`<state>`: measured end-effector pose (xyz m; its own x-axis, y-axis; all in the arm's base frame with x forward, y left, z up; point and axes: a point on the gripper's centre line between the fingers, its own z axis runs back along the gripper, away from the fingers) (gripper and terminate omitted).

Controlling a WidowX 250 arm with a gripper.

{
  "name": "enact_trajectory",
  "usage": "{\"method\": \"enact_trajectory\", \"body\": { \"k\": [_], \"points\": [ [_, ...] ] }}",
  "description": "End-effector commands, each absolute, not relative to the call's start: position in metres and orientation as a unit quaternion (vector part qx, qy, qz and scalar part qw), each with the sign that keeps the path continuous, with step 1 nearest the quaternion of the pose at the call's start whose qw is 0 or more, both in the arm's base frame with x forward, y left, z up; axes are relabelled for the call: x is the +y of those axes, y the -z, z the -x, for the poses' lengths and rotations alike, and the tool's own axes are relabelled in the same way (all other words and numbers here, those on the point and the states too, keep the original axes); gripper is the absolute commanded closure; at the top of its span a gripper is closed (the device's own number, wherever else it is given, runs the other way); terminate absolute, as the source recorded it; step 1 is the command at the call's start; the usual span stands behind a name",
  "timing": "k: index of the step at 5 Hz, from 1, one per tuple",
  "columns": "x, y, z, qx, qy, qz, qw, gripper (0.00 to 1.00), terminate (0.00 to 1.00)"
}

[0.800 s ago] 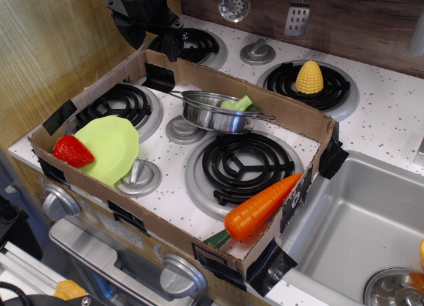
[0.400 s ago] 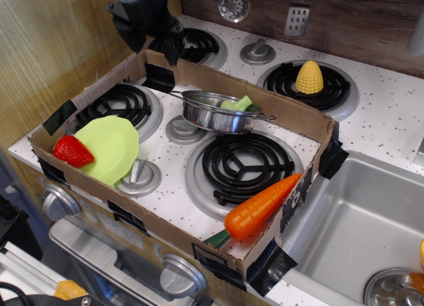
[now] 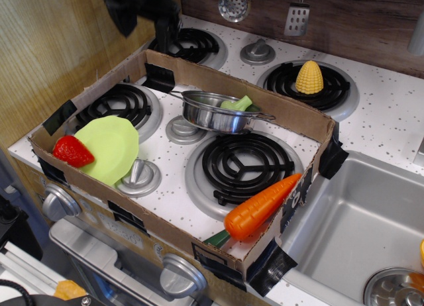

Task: Take broccoli out of pan

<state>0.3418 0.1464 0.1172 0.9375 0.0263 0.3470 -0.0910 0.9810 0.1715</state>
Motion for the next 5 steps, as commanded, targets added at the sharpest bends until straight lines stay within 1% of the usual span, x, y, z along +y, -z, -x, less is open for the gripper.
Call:
{"method": "enact_trajectory", "body": {
  "k": [1, 2, 3, 4, 5],
  "points": [
    [0.116, -0.138, -0.326, -0.188, -0.060, -0.085, 0.977, 0.00, 0.00],
    [0.099, -0.131, -0.331, -0.180, -0.057, -0.067, 0.980, 0.00, 0.00],
    [0.085, -0.126, -0.337, -0.185, -0.053, -0.064, 0.979, 0.00, 0.00],
    [0.075, -0.110, -0.343, -0.189, -0.051, -0.047, 0.979, 0.00, 0.00],
    [0.065, -0.093, -0.346, -0.190, -0.057, -0.044, 0.979, 0.00, 0.00]
  ]
}}
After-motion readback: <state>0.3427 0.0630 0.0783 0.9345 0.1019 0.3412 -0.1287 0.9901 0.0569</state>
